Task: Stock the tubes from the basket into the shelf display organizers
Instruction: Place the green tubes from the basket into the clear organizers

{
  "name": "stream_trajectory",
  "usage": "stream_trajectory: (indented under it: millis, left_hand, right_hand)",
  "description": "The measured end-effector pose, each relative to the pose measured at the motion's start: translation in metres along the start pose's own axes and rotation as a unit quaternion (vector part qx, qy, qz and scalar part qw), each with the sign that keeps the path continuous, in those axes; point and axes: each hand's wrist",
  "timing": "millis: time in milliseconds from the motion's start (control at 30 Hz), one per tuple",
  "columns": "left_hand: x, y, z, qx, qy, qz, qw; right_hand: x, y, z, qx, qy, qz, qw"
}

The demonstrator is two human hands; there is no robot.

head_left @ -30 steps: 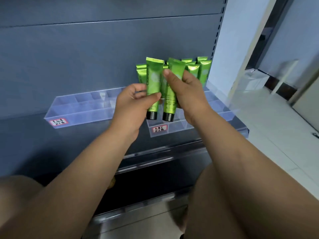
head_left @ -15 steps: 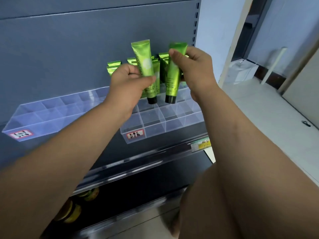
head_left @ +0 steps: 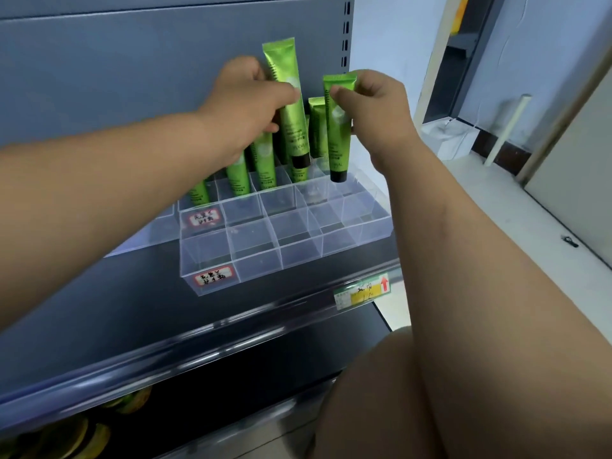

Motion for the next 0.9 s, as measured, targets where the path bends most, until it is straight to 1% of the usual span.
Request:
stream_trajectory:
  millis: [133,333,433,533,600,733,900]
  left_hand:
    - [-0.006,0.018,-0.002,-0.031,0.030,-0.010,0.999]
    - [-0.016,0.034,-0.011,-0.051,0.073,-0.056,0.994]
    - [-0.025,0.042,-0.014,-0.053,0.084,-0.042,0.994]
    - [-0.034,0.049,-0.015,-0.052,0.078,-0.027,0.995]
    - [-0.041,0.053,-0.017,-0.057,0.076,-0.021,0.995]
    - [-0.050,0.054,-0.021,-0.079,0.080,-0.022,0.993]
    - [-0.056,0.052,-0.023,-0.088,0.083,-0.034,0.992]
  right_hand:
    - [-0.009,-0.007,0.013,-0.016,-0.013,0.038,0.999]
    - [-0.027,-0.016,0.022,-0.033,-0.030,0.022,0.999]
    - [-0.034,-0.018,0.030,-0.043,-0.029,0.024,0.998]
    - [-0.042,-0.015,0.043,-0.017,-0.017,0.028,0.999]
    - [-0.049,-0.010,0.053,-0.014,-0.006,0.017,1.000]
    - [-0.059,0.000,0.065,-0.002,0.021,-0.030,0.999]
    - [-0.065,0.005,0.076,0.014,0.026,-0.054,0.998]
Point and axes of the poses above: each hand's wrist, its own x-axis away from the middle knuckle, its own y-axis out of the palm, z = x × y, and after that the axes turned 3 degrees about z, right-handed
